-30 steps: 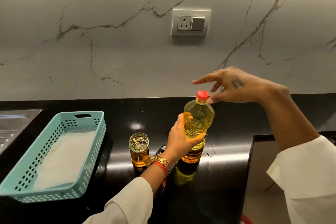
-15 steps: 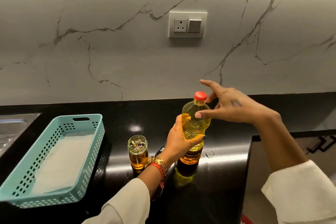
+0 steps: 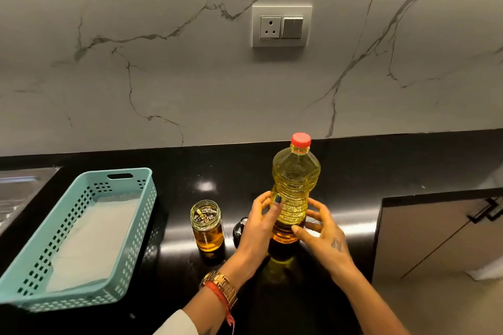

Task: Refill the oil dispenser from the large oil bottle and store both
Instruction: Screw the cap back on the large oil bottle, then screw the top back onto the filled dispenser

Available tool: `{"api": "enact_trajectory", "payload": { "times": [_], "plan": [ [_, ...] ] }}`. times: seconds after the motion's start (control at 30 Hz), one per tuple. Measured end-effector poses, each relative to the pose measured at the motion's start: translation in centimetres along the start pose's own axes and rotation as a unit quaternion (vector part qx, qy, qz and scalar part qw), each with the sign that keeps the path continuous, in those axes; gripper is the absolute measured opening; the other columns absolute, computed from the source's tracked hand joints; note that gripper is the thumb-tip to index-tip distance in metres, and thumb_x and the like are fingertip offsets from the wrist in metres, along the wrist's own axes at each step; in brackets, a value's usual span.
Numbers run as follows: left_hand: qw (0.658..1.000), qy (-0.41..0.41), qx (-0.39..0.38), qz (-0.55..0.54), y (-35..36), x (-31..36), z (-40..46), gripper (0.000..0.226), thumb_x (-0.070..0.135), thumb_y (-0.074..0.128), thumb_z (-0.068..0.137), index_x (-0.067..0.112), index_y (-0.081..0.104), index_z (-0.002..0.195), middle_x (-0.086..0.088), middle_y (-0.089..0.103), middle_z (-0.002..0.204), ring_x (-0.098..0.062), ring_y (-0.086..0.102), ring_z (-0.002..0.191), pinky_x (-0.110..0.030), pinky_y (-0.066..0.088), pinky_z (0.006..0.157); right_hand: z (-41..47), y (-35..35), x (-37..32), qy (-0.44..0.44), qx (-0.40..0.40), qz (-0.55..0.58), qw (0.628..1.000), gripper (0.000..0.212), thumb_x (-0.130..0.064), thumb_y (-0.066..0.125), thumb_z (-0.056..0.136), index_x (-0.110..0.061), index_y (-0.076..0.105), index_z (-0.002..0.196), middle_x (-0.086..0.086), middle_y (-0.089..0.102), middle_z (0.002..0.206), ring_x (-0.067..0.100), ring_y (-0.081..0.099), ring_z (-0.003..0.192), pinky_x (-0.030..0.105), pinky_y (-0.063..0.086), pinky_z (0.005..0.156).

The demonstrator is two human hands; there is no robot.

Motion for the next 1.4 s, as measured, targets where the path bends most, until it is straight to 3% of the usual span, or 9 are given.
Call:
{"api": "enact_trajectory", "payload": {
  "times": [0.13, 0.33, 0.5, 0.77, 0.9, 1.0, 1.1, 1.23, 1.4],
  "plan": [
    [1.0, 0.006, 0.009, -0.016, 0.0, 0.1, 0.5, 0.067, 0.068, 0.049, 0.077, 0.029, 0.038, 0.131, 0.007, 0.05, 0.129, 0.001, 0.053, 0.111, -0.032, 0.047, 0.095, 0.8, 0.5, -0.3, -0.01, 0.023, -0.03, 0.999, 0.061, -0.024, 0.075, 0.074, -0.03, 0.042, 0.125, -0.004, 0.056, 0.115, 0.014, 0.057, 0.104, 0.035, 0.051, 0.089],
    [0.999, 0.001, 0.033, -0.018, -0.6, 1.1, 3.1, 0.063, 0.064, 0.043, 0.081, 0.025, 0.041, 0.13, 0.002, 0.055, 0.126, -0.011, 0.054, 0.114, -0.041, 0.044, 0.098, 4.1, 1.0, -0.4, -0.02, 0.013, -0.035, 0.999, 0.06, -0.024, 0.076, 0.073, -0.03, 0.045, 0.123, -0.003, 0.06, 0.111, 0.013, 0.06, 0.102, 0.038, 0.052, 0.089],
    [0.999, -0.002, 0.051, -0.018, -1.4, 2.0, 6.1, 0.045, 0.049, 0.035, 0.092, 0.023, 0.041, 0.129, 0.004, 0.057, 0.119, -0.012, 0.055, 0.11, -0.036, 0.045, 0.092, 7.5, 1.5, -1.0, -0.027, 0.007, -0.034, 0.999, 0.058, -0.021, 0.077, 0.072, -0.031, 0.046, 0.12, -0.003, 0.061, 0.105, 0.014, 0.063, 0.096, 0.038, 0.054, 0.086],
    [0.997, -0.003, 0.072, -0.012, -2.1, 2.8, 8.6, 0.046, 0.049, 0.036, 0.093, 0.022, 0.041, 0.13, 0.003, 0.057, 0.118, -0.009, 0.055, 0.106, -0.031, 0.045, 0.087, 10.8, 2.1, -1.7, -0.02, -0.009, -0.051, 0.998, 0.062, -0.025, 0.076, 0.073, -0.026, 0.045, 0.126, 0.007, 0.061, 0.117, 0.02, 0.062, 0.1, 0.043, 0.052, 0.09],
    [0.995, -0.014, 0.091, 0.033, -2.9, 3.2, 8.4, 0.074, 0.067, 0.042, 0.077, 0.025, 0.033, 0.137, -0.003, 0.044, 0.139, -0.018, 0.044, 0.123, -0.043, 0.039, 0.103, 10.9, 2.0, -1.8, 0.041, -0.031, -0.105, 0.993, 0.072, -0.033, 0.075, 0.074, -0.02, 0.039, 0.135, 0.008, 0.057, 0.127, 0.023, 0.057, 0.111, 0.042, 0.048, 0.095],
    [0.989, 0.042, 0.134, 0.054, -4.2, 4.4, 6.4, 0.072, 0.062, 0.049, 0.076, 0.027, 0.035, 0.137, -0.001, 0.037, 0.145, -0.017, 0.041, 0.127, -0.045, 0.037, 0.106, 8.3, 1.7, -2.9, 0.039, -0.023, -0.154, 0.987, 0.071, -0.039, 0.072, 0.075, -0.018, 0.04, 0.136, 0.005, 0.057, 0.126, 0.021, 0.058, 0.108, 0.036, 0.047, 0.092],
    [0.967, 0.159, 0.177, 0.09, -6.1, 6.3, 3.0, 0.052, 0.046, 0.056, 0.08, 0.027, 0.046, 0.128, 0.001, 0.047, 0.135, -0.009, 0.051, 0.118, -0.028, 0.046, 0.097, 4.6, 3.1, -4.4, -0.022, -0.058, -0.137, 0.989, 0.065, -0.037, 0.074, 0.073, -0.022, 0.046, 0.129, 0.001, 0.059, 0.116, 0.015, 0.058, 0.095, 0.028, 0.048, 0.081],
    [0.907, 0.258, 0.262, 0.204, -9.8, 6.7, -1.1, 0.053, 0.052, 0.063, 0.076, 0.033, 0.047, 0.123, 0.018, 0.048, 0.124, 0.003, 0.047, 0.117, -0.015, 0.042, 0.092, 2.4, 6.9, -4.0, -0.076, -0.145, -0.232, 0.959, 0.068, -0.042, 0.074, 0.07, -0.025, 0.042, 0.128, 0.0, 0.054, 0.123, 0.016, 0.052, 0.113, 0.031, 0.045, 0.09],
    [0.904, 0.133, 0.291, 0.282, -13.2, 0.8, -3.0, 0.086, 0.052, 0.069, 0.066, 0.031, 0.027, 0.139, 0.004, 0.033, 0.144, -0.01, 0.032, 0.13, -0.035, 0.034, 0.106, 2.2, 10.4, -2.4, -0.11, -0.195, -0.392, 0.892, 0.077, -0.047, 0.073, 0.068, -0.024, 0.035, 0.13, 0.003, 0.046, 0.132, 0.026, 0.045, 0.12, 0.038, 0.043, 0.094]
  ]
}}
Point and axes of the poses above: each hand's wrist, its own z-axis towards the middle knuckle, its own y-axis out of the palm, x = y × z, the point moved 4 cm from there along z, towards the middle knuckle
